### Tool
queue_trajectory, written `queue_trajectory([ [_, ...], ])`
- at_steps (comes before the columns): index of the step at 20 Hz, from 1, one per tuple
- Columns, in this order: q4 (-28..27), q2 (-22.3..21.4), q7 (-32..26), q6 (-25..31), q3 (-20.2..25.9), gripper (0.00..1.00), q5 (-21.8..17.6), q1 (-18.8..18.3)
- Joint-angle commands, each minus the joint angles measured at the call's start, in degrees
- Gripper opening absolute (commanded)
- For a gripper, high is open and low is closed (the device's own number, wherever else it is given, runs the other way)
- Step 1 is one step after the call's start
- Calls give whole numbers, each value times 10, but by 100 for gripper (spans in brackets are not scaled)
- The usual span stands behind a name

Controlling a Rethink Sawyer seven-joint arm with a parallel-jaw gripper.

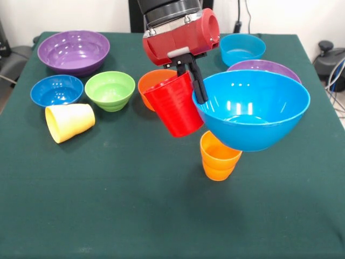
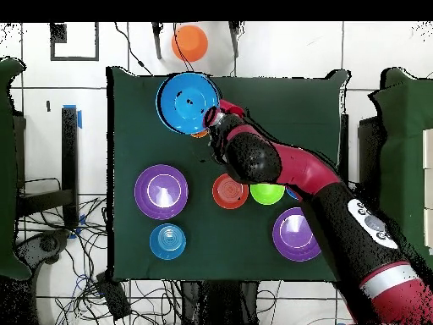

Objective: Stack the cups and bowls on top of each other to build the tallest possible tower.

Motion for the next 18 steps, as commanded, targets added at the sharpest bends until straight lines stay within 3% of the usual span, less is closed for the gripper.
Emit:
queue_trajectory([
  [1, -3, 9, 32, 66, 3, 0, 13, 14],
  [7, -9, 28, 22, 72, 22, 0, 15, -2],
  [18, -25, 23, -1, 118, -3, 0, 7, -3],
])
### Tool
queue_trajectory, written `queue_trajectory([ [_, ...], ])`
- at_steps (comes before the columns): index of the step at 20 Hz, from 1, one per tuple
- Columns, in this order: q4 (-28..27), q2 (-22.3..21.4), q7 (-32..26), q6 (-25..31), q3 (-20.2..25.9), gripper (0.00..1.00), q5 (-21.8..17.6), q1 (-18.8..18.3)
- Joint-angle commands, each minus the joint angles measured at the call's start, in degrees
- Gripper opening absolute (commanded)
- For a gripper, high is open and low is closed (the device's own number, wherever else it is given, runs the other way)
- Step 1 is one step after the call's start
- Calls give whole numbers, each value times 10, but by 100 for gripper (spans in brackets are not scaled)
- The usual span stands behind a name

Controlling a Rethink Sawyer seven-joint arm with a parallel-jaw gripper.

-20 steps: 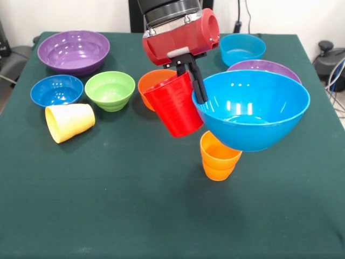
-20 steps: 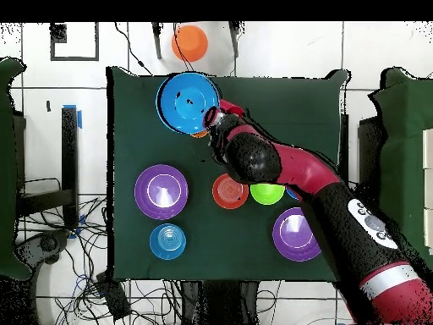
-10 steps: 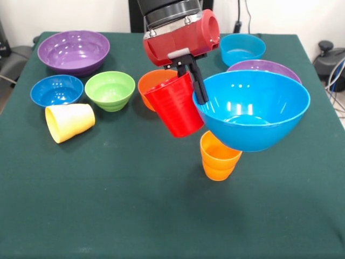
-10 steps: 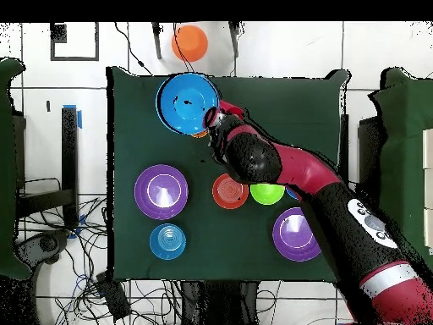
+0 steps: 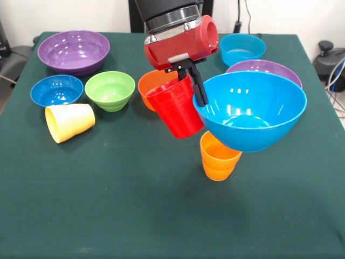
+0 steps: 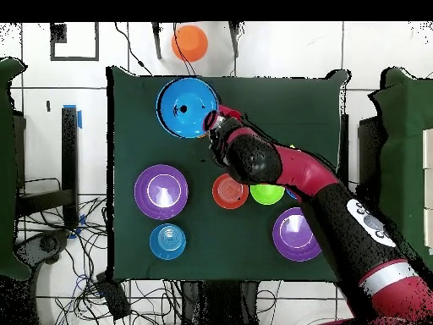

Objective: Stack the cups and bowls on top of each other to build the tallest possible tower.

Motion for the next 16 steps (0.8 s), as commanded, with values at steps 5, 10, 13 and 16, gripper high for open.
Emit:
queue_trajectory([
  [5, -34, 6, -10, 121, -8, 0, 3, -5],
  [10, -34, 6, -4, 124, -8, 0, -2, -5],
  [13, -36, 10, -2, 125, -5, 0, -2, -8],
  [16, -44, 11, -5, 127, -7, 0, -4, -8],
])
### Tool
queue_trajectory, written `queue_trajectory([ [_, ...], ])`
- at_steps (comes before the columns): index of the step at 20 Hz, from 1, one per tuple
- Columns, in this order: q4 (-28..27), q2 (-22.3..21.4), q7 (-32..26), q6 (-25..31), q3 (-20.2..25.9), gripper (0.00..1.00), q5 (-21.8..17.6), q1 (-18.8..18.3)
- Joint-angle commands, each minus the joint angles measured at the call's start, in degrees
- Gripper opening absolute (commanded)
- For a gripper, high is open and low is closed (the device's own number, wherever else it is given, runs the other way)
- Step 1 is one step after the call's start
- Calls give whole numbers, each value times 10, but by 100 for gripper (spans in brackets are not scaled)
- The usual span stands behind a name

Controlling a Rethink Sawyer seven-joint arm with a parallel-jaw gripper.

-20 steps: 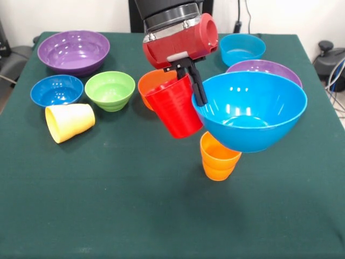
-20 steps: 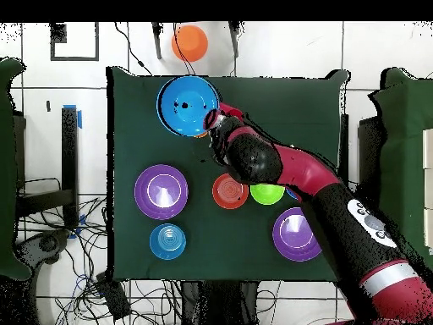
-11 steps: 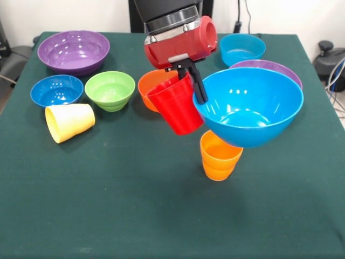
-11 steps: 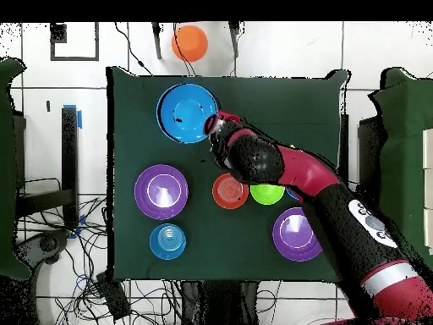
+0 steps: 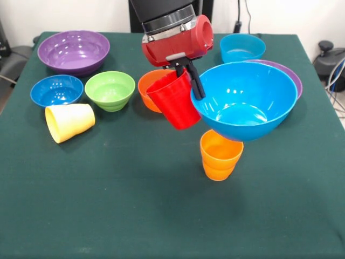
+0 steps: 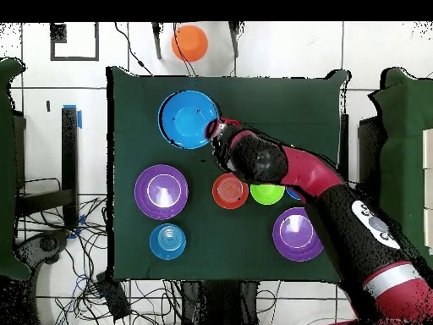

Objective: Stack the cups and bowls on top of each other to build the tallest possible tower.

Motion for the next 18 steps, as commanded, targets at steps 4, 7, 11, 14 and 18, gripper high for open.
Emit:
queue_trajectory([
  [4, -49, 0, -4, 56, -21, 0, -8, 9],
  [7, -64, -9, 1, 63, -43, 0, -13, 24],
  [11, -91, -12, -9, 97, -57, 0, -13, 31],
  [14, -102, -11, -16, 110, -59, 0, -16, 32],
  [18, -124, -14, -22, 122, -76, 0, -33, 41],
])
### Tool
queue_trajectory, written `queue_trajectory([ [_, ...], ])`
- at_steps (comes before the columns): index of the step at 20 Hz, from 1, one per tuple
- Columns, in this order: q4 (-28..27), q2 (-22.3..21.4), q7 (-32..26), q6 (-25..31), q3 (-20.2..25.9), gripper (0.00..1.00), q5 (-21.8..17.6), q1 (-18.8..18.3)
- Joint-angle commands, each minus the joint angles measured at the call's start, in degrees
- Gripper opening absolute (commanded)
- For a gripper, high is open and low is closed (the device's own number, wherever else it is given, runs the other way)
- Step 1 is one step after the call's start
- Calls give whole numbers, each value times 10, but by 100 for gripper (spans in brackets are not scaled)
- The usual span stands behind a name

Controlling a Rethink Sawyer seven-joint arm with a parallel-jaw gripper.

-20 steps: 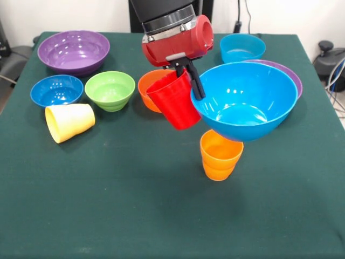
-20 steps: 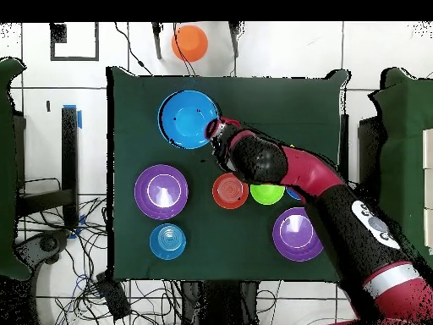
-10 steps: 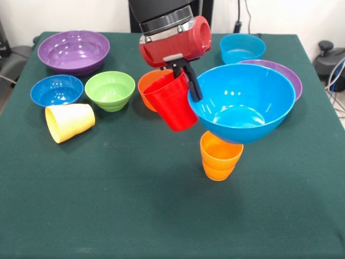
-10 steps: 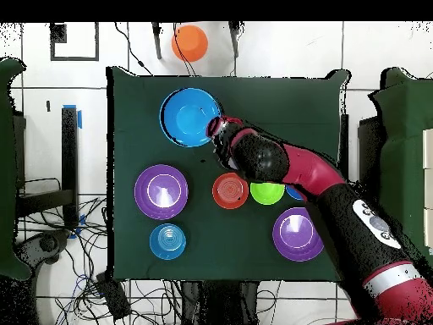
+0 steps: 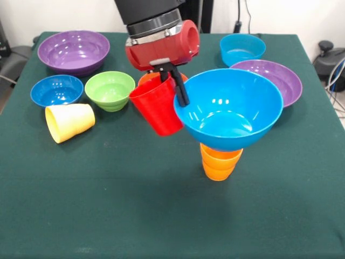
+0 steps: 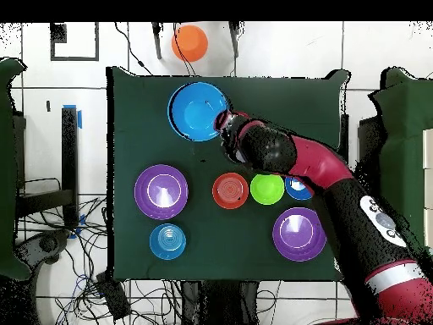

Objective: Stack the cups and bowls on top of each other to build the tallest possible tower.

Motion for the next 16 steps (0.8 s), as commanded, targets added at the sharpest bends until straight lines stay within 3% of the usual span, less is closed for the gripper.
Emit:
queue_trajectory([
  [1, -74, -13, -23, 79, -54, 0, -35, 29],
  [16, -66, -11, -2, 50, -54, 0, -28, 36],
])
